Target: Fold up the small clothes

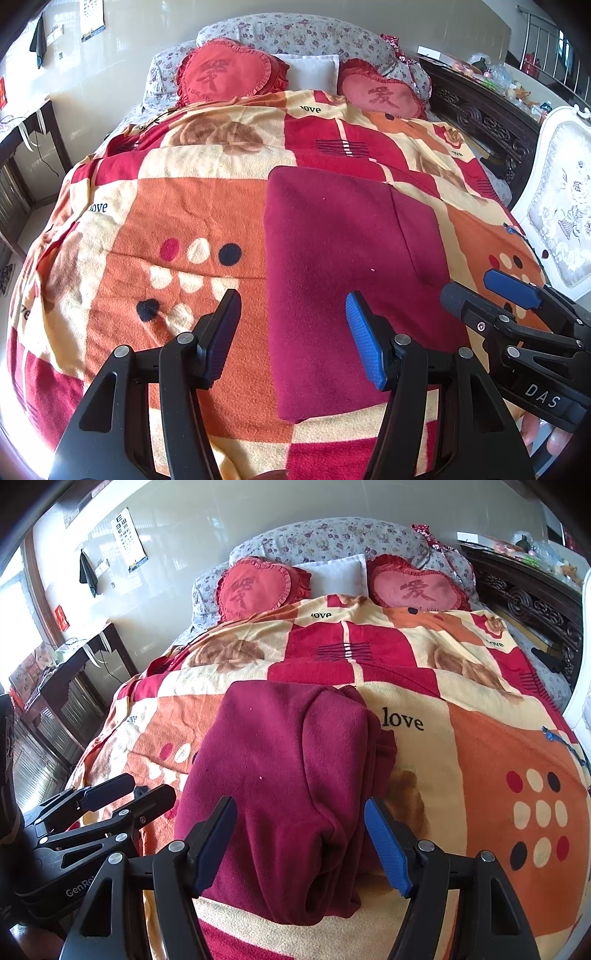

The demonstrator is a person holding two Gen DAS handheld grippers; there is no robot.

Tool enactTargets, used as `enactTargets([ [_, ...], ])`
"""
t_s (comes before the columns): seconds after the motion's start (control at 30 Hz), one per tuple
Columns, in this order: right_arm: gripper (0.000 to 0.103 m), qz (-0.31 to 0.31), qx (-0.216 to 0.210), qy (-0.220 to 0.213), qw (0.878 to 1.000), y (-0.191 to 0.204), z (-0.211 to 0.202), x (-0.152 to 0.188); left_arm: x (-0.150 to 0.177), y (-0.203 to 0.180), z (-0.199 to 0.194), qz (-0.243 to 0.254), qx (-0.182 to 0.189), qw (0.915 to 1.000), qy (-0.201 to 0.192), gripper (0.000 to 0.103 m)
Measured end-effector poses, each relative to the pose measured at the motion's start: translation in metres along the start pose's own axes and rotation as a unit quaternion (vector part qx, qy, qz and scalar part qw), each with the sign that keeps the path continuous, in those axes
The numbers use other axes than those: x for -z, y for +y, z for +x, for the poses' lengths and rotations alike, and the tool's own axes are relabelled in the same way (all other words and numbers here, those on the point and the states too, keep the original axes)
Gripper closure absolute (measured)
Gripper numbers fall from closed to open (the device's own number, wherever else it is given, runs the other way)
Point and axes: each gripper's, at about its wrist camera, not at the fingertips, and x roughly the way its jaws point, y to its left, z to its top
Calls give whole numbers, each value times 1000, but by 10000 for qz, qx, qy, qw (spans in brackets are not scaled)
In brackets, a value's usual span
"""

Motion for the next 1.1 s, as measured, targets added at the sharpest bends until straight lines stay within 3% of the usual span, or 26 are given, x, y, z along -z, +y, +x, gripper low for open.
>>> enactTargets([
  [1.1,33,64,-65,153,9998,-2,9,5,4,0,6,21,6,10000,74,44],
])
